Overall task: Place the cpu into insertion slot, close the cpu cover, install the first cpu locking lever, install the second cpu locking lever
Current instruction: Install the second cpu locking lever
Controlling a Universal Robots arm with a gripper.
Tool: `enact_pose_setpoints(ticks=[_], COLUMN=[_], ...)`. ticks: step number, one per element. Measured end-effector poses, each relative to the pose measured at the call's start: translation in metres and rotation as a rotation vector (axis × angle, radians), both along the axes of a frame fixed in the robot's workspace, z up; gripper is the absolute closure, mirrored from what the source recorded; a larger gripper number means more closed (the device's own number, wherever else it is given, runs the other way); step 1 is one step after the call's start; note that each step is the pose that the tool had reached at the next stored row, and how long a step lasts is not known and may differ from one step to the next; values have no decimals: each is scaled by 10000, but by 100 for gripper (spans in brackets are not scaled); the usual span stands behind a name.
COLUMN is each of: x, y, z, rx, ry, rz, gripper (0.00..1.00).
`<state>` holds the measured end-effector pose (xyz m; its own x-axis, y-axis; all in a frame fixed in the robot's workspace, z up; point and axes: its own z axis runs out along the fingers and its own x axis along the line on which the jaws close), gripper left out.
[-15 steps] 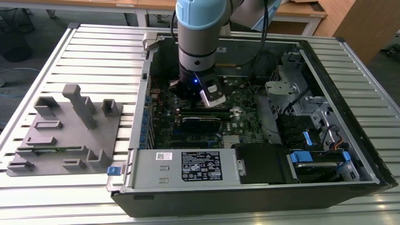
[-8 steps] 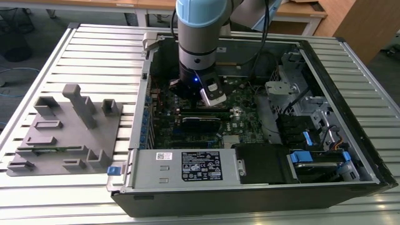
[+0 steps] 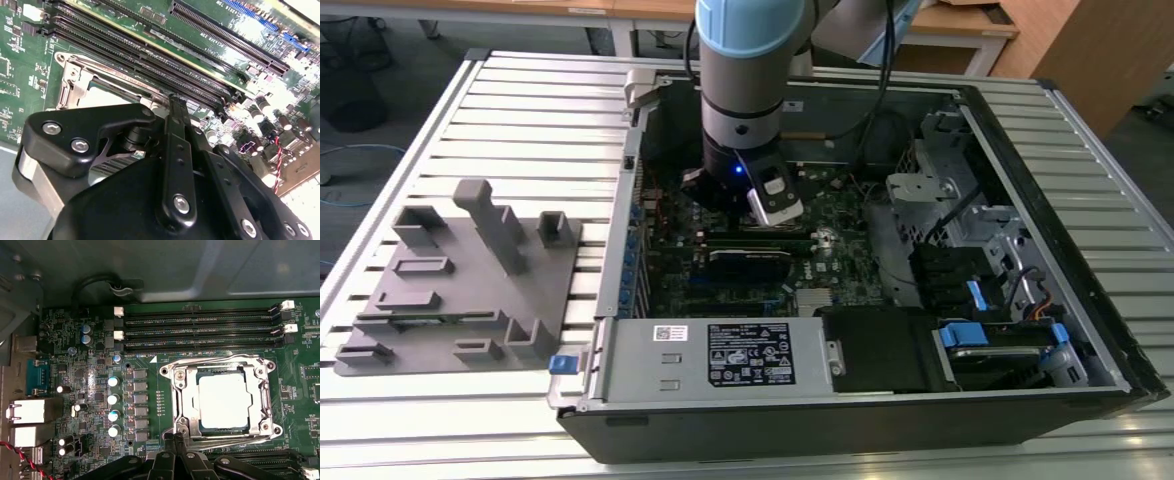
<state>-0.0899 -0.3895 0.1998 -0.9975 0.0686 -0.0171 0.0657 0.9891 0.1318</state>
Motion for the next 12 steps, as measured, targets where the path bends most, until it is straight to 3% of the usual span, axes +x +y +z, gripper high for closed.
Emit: enact_pose_setpoints(ticks=[3, 6, 12], x=[-2, -3, -8], y=[-2, 0, -1], z=[-22, -35, -40], rx=[-2, 106, 121], ry=[7, -2, -2], rz=[1, -1, 0], gripper=[89, 89, 89])
